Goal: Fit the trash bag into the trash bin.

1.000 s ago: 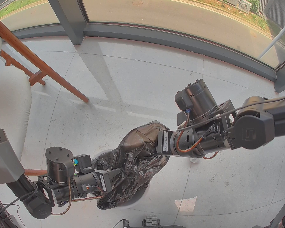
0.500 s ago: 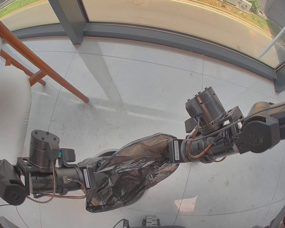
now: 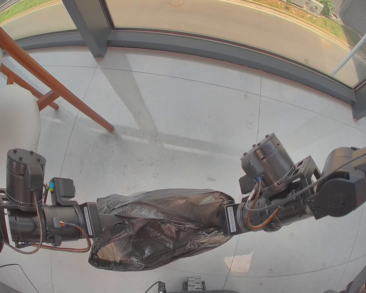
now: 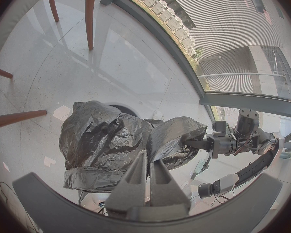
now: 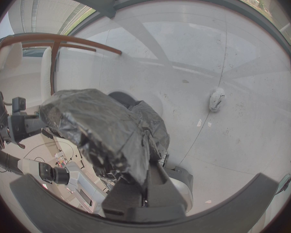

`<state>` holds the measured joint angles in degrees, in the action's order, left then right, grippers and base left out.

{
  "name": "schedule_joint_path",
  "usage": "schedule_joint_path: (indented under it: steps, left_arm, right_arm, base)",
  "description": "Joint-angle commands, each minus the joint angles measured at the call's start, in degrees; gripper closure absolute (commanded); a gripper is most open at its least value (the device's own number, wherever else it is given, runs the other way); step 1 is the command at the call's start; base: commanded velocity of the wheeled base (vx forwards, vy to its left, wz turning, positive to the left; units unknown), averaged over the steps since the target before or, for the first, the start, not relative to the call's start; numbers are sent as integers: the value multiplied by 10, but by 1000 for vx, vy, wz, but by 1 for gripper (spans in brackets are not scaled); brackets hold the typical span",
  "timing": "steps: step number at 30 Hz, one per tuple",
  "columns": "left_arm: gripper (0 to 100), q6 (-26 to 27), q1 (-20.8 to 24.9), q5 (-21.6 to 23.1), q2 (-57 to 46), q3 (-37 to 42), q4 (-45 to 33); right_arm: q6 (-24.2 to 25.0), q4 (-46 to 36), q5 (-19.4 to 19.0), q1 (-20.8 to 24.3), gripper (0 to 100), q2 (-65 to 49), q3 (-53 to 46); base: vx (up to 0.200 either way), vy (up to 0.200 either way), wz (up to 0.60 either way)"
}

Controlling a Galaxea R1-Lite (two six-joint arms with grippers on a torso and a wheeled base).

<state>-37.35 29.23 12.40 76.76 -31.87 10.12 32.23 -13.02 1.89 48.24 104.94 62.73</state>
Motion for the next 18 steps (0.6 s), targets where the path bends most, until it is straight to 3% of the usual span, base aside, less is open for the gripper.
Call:
schedule_joint_path:
  steps: [1, 18]
  left_arm:
    - [100, 1, 3, 0, -5, 19, 0]
    - [100, 31, -2, -5, 75, 45, 8]
  right_arm:
    - [-2, 2, 1, 17, 100, 29, -6]
    - [0, 75, 26, 20, 100, 123, -5]
  base:
    - [0, 0, 0]
    - [0, 0, 0]
